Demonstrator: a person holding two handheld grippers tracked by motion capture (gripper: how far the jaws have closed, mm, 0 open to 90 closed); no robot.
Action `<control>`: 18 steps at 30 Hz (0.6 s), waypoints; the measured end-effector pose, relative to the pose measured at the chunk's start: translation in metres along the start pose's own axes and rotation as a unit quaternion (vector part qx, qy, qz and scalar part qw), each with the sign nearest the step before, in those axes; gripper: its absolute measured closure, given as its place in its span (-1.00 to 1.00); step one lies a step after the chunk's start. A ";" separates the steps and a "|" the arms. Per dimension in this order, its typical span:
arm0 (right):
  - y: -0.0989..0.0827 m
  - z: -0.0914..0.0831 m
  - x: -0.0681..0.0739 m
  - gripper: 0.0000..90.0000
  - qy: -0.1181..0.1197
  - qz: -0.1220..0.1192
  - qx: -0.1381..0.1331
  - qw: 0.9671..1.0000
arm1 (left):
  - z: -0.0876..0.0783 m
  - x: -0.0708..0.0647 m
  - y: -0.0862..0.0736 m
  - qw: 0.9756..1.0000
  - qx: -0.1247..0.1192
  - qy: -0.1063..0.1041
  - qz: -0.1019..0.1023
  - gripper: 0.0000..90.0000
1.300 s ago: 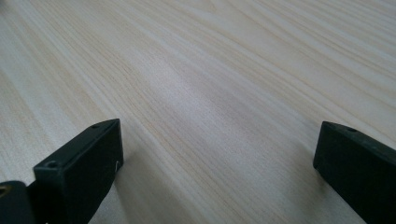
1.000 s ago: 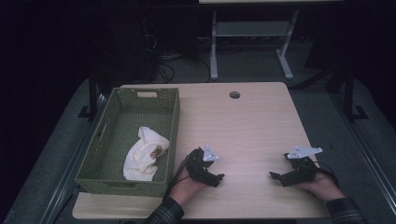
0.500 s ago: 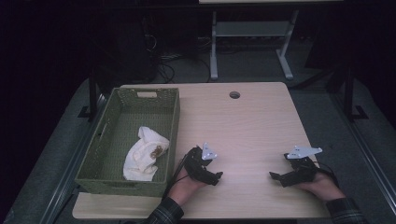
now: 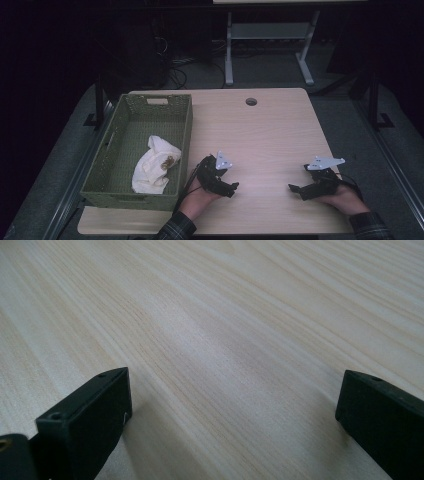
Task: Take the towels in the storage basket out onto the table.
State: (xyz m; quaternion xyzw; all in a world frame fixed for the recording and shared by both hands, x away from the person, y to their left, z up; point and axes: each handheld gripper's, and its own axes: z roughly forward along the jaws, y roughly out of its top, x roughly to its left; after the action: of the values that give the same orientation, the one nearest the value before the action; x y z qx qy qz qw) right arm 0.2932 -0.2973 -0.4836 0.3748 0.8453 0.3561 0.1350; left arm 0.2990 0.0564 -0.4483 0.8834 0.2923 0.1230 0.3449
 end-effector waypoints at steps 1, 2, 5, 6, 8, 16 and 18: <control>0.000 0.000 0.000 -0.98 0.000 0.001 0.000 1.000 | -0.001 0.000 0.000 1.000 0.000 0.000 -0.001 -0.71; 0.000 0.000 0.000 -0.98 0.000 0.000 0.000 1.000 | -0.001 0.000 0.001 1.000 -0.001 0.001 -0.002 -0.71; 0.000 0.000 0.000 -0.98 0.000 0.001 0.000 1.000 | -0.004 0.001 0.002 1.000 -0.003 0.003 -0.002 -0.71; 0.000 0.000 0.000 -0.98 0.000 0.001 0.000 1.000 | -0.005 0.001 0.003 1.000 -0.004 0.004 -0.002 -0.71; 0.000 0.000 0.000 -0.98 0.000 0.000 0.000 1.000 | -0.006 0.001 0.004 1.000 -0.004 0.002 -0.004 -0.71; 0.000 0.000 0.000 -0.98 0.000 0.000 0.000 1.000 | -0.012 0.002 0.009 1.000 -0.013 -0.001 -0.007 -0.71; 0.000 0.000 0.000 -0.98 0.000 0.001 0.000 1.000 | -0.013 0.002 0.010 1.000 -0.014 -0.003 -0.007 -0.71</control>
State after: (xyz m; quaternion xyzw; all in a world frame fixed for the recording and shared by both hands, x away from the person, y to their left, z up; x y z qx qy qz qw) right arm 0.2931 -0.2973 -0.4836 0.3757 0.8451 0.3558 0.1346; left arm 0.2995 0.0588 -0.4316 0.8769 0.2957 0.1220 0.3587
